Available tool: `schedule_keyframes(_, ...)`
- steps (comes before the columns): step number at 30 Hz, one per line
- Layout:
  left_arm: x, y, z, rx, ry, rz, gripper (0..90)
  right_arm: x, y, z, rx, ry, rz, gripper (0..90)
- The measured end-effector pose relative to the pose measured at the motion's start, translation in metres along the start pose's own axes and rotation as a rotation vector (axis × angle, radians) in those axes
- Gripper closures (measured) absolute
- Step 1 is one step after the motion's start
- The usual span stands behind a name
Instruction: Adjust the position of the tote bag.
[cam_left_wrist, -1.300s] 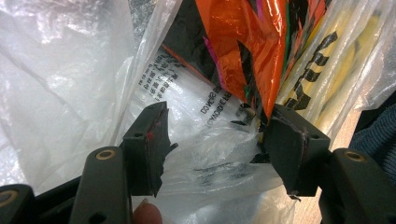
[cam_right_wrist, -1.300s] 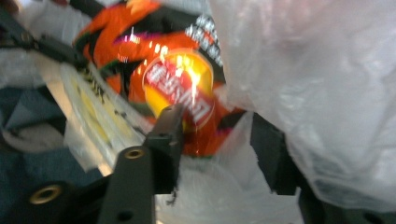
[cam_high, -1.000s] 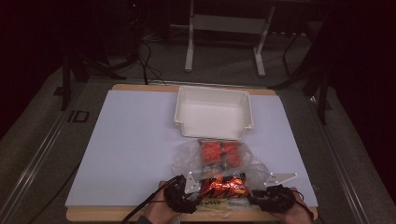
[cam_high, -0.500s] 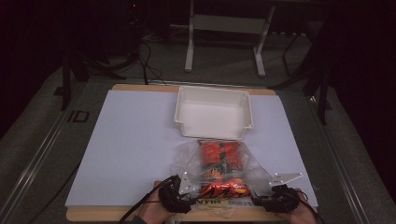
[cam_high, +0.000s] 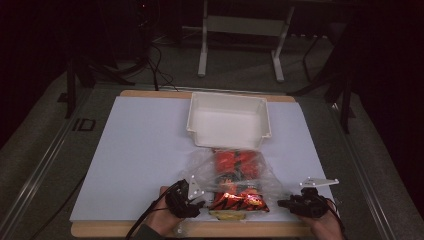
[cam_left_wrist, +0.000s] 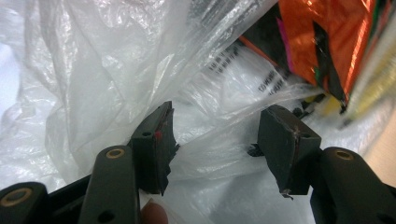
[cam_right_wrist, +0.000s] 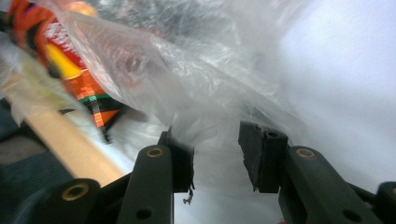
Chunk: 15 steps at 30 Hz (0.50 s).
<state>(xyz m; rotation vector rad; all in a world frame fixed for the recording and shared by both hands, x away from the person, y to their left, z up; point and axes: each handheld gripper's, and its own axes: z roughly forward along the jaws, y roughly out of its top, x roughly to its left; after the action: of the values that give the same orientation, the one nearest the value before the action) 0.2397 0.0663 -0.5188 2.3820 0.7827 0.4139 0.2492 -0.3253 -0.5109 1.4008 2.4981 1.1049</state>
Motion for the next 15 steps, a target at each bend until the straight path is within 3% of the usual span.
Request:
schedule_keyframes(4,0.008,0.004,-0.003,-0.011,0.031,0.008,46.1,-0.006,0.008,0.004,-0.010,-0.041,0.021,68.4)
schedule_keyframes(10,0.024,0.000,-0.011,-0.025,0.075,-0.031,47.3,-0.011,0.014,0.007,-0.014,-0.120,0.035,76.3)
schedule_keyframes(15,0.042,-0.005,-0.015,-0.033,0.132,-0.072,49.4,-0.012,0.015,0.008,-0.002,-0.155,0.041,79.2)
